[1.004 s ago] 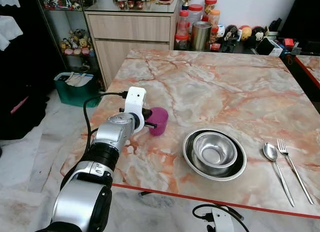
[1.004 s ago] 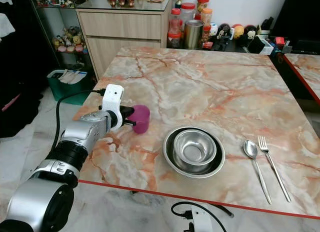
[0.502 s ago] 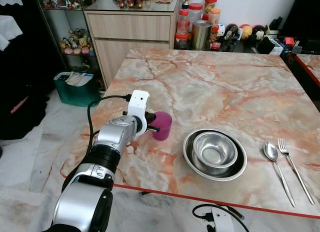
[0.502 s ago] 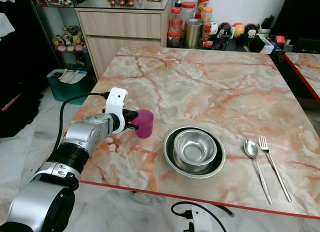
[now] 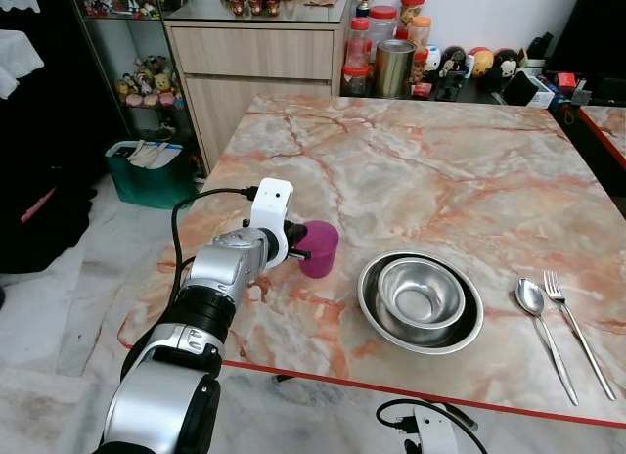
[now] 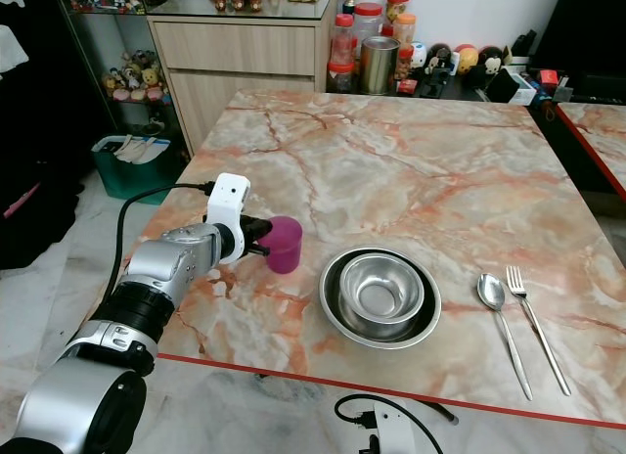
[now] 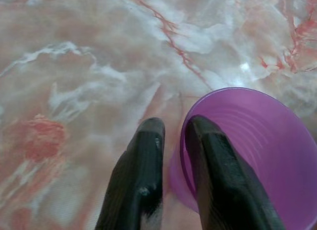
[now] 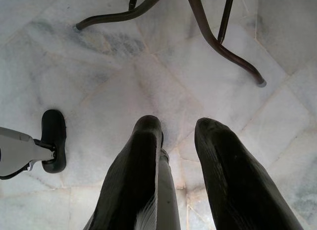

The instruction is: Setting the table

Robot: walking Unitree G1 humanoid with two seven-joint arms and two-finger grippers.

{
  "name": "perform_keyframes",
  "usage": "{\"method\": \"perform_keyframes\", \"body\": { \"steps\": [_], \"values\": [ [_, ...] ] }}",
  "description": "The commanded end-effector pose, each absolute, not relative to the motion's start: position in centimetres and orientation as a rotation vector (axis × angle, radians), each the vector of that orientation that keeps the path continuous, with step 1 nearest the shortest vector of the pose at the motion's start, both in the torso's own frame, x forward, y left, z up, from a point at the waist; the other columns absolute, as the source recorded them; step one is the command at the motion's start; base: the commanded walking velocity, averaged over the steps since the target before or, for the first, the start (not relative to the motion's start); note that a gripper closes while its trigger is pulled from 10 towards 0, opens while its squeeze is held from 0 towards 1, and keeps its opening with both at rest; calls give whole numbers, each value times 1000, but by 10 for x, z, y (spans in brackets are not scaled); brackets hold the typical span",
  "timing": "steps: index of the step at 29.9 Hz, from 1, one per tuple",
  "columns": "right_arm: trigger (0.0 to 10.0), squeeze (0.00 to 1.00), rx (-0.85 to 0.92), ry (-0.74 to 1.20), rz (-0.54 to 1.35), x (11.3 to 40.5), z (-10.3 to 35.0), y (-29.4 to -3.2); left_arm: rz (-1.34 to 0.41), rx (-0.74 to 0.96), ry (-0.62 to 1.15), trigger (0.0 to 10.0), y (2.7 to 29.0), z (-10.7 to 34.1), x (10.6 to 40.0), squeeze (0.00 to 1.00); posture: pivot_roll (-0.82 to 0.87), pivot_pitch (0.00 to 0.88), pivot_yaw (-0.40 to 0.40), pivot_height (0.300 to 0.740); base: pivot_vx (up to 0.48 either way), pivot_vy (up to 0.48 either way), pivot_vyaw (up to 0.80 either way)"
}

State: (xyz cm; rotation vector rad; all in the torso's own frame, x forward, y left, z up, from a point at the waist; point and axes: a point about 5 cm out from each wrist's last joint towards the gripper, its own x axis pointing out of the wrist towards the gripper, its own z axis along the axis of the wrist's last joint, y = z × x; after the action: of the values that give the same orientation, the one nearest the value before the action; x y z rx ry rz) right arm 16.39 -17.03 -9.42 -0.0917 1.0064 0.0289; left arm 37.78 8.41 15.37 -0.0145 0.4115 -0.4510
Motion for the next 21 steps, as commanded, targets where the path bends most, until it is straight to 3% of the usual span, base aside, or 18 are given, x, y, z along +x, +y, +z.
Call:
{"method": "perform_keyframes", "body": {
  "steps": [1, 21],
  "values": [
    [10000, 0, -88, 1003, 29, 166, -93, -169, -455, -15, 401, 10000, 83, 156, 378, 949, -4, 0, 10, 740, 0, 0, 0],
    [10000, 0, -91, 998, 34, 169, -93, -168, -424, -103, 341, 10000, 88, 171, 382, 1000, -1, 0, 6, 740, 0, 0, 0]
  ]
}}
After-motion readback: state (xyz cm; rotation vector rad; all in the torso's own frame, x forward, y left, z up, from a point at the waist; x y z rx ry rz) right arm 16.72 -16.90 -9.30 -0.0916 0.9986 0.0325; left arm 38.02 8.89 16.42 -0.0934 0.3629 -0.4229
